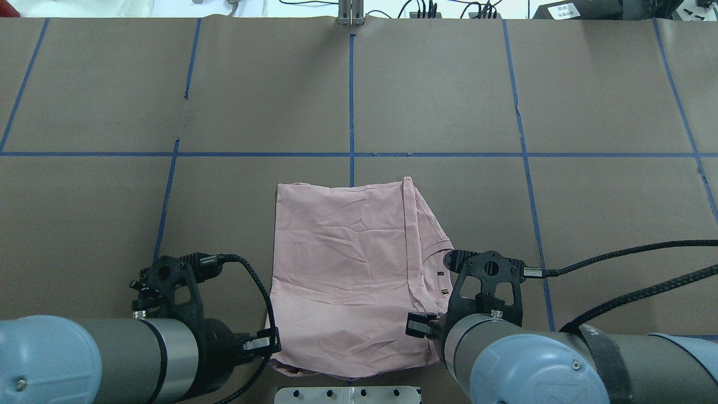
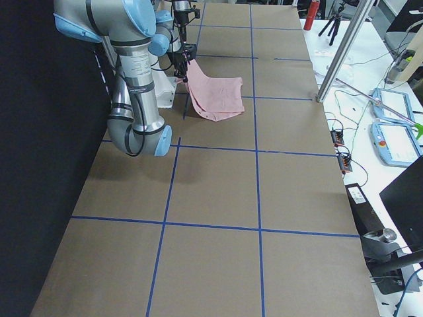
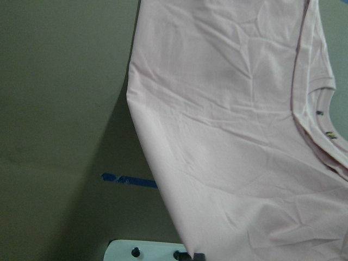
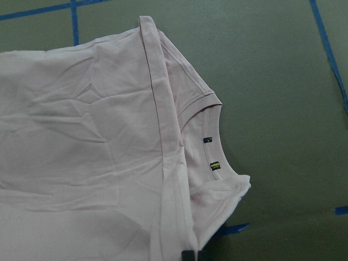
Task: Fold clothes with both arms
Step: 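Lift the near edge with both grippers and fold it away from the robot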
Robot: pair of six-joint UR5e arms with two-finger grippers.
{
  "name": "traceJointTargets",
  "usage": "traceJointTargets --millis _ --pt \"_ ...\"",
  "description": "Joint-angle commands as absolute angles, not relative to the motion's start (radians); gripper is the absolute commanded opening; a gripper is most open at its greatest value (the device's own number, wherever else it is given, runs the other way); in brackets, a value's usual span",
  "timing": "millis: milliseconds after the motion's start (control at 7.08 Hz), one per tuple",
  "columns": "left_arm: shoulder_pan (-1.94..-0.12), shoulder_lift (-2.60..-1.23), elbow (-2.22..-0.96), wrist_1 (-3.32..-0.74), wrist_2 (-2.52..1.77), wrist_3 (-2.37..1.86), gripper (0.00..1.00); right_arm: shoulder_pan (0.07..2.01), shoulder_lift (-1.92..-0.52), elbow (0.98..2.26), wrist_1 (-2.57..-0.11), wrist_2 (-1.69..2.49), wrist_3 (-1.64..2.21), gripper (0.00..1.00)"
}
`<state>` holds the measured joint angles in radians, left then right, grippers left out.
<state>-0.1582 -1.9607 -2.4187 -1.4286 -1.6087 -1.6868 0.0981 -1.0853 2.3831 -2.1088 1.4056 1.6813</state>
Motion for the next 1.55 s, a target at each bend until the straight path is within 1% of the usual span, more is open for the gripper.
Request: traceJointTargets --millis 0,141,282,424,706,988,1130,1271,1412 --pt "-0.285 -2.040 -2.279 -1.443 -1.614 -1.556 0.00 0.180 -1.072 2.234 -2.020 1.410 1.602 0.00" --pt "-0.349 -2.040 -2.179 -1.536 -1.620 -1.492 0.00 0.261 -1.063 2.142 -1.932 1.422 1.536 0.00" --pt "-0.414 -2.051 -2.075 -1.624 -1.649 -1.452 0.00 0.332 -1.062 2.075 -1.868 1.492 1.491 0.00" --pt "-0.455 -2.069 -1.998 -1.664 -1.678 -1.413 0.00 0.377 -1.060 2.015 -1.806 1.506 1.459 0.00" --pt "-0.501 -2.095 -1.869 -1.738 -1.678 -1.382 0.00 0.425 -0.969 1.819 -1.712 1.508 1.454 0.00" --pt "-0.525 -2.134 -1.707 -1.833 -1.677 -1.364 0.00 0.462 -0.937 1.677 -1.620 1.508 1.422 0.00" --pt "-0.525 -2.135 -1.662 -1.879 -1.675 -1.362 0.00 0.474 -0.918 1.601 -1.550 1.506 1.420 0.00" --pt "-0.525 -2.135 -1.640 -1.893 -1.675 -1.362 0.00 0.479 -0.910 1.567 -1.511 1.506 1.419 0.00" --pt "-0.525 -2.135 -1.641 -1.893 -1.677 -1.345 0.00 0.479 -0.907 1.566 -1.509 1.508 1.419 0.00"
